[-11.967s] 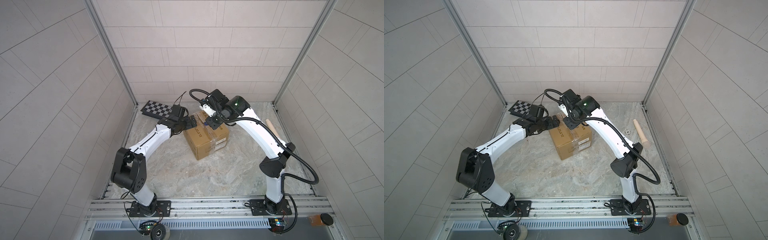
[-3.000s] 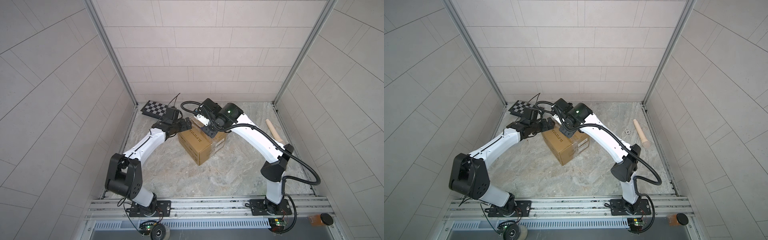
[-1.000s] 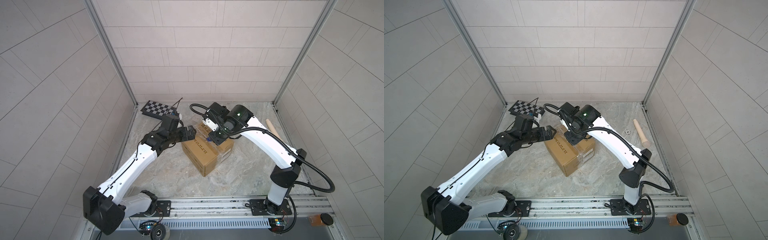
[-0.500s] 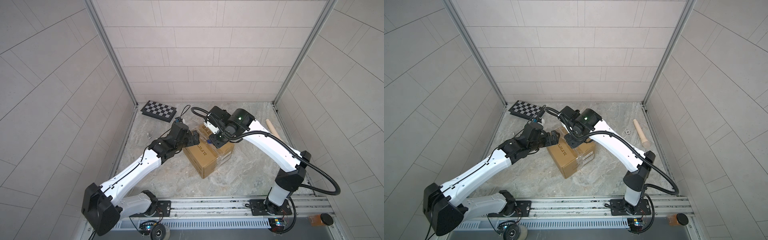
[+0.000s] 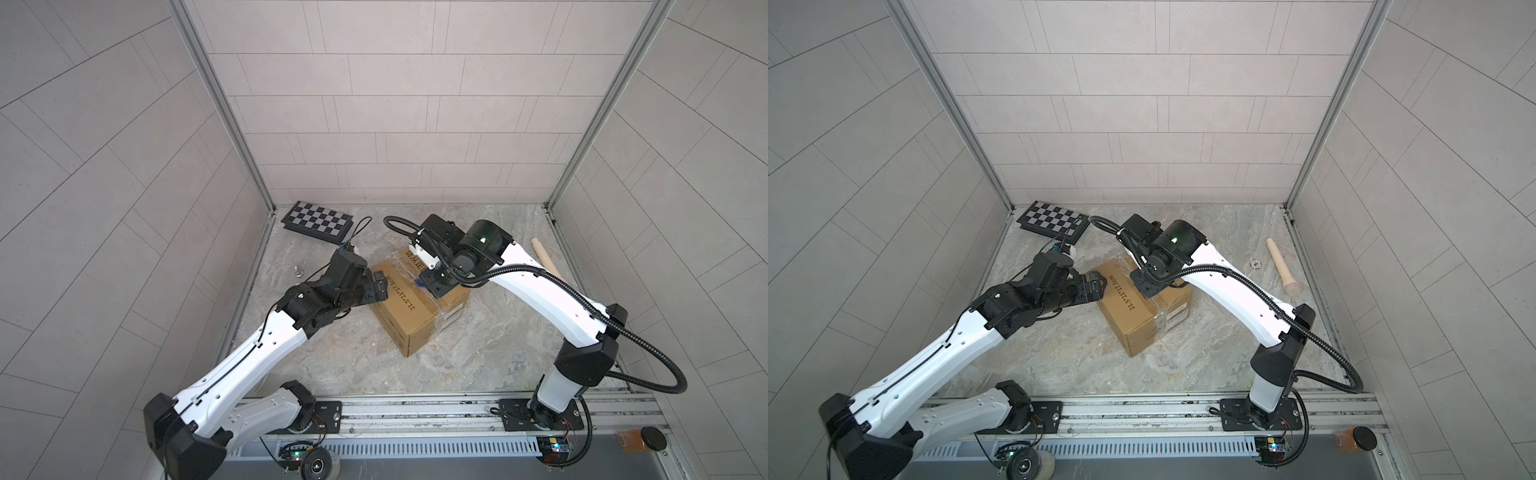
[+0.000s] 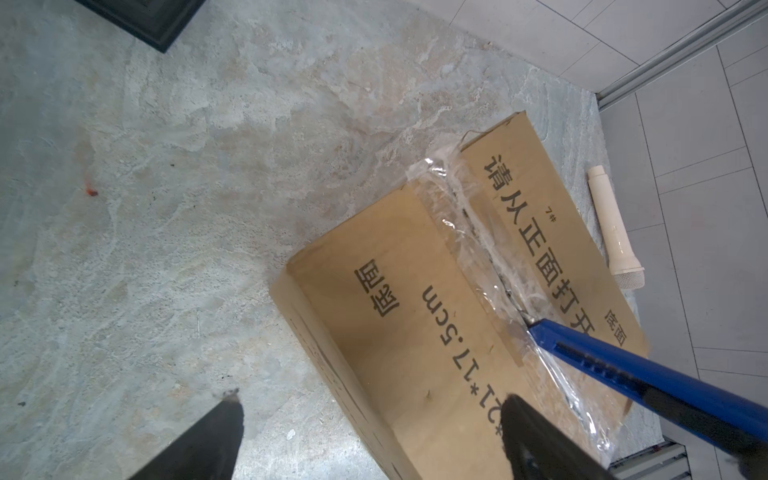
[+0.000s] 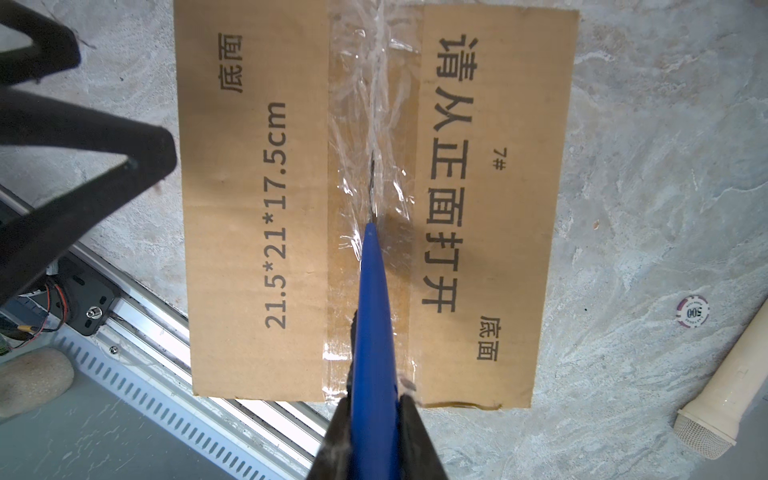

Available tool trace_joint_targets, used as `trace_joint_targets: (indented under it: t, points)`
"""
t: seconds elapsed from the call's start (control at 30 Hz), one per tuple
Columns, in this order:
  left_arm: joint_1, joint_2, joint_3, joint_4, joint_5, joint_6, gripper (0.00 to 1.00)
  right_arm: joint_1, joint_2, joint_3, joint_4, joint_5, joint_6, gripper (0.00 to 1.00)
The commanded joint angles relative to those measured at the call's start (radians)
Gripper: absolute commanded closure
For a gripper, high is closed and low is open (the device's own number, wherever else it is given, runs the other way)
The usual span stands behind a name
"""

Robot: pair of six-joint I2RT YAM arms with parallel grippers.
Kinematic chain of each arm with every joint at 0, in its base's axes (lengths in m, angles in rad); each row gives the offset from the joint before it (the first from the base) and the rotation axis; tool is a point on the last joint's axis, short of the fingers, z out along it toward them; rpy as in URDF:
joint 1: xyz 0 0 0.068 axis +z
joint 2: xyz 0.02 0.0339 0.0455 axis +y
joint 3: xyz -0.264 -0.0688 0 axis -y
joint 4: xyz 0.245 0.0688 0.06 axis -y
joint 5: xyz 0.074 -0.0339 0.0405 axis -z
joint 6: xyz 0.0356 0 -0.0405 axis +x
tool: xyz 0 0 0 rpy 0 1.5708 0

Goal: Unpack the express box
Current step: 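Hold the tilted box with the left gripper while the right slices the seam end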

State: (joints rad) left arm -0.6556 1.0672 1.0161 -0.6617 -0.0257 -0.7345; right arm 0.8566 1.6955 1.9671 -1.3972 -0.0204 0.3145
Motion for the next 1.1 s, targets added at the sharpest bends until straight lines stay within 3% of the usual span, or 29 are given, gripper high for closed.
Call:
trace_joint_targets:
  t: [0.0, 0.17, 0.33, 0.7, 1.07]
  points:
    - [-0.017, 0.04, -0.02, 0.05, 0.015, -0.025, 0.0, 0.004, -0.036, -0.039, -0.042, -0.018, -0.007, 1.0]
    - [-0.027, 0.13, -0.005, 0.089, 0.003, -0.056, 0.0, 0.009, -0.04, -0.06, -0.036, -0.03, -0.012, 1.0]
    - [-0.027, 0.211, 0.003, 0.007, -0.062, -0.115, 0.0, 0.01, -0.04, -0.022, -0.102, 0.002, -0.052, 1.0]
    - [-0.027, 0.243, -0.055, -0.039, -0.1, -0.178, 0.0, 0.009, -0.031, 0.088, -0.315, 0.024, -0.153, 1.0]
    - [-0.027, 0.258, -0.042, -0.019, -0.105, -0.157, 0.0, 0.05, 0.042, 0.068, -0.249, 0.003, -0.127, 1.0]
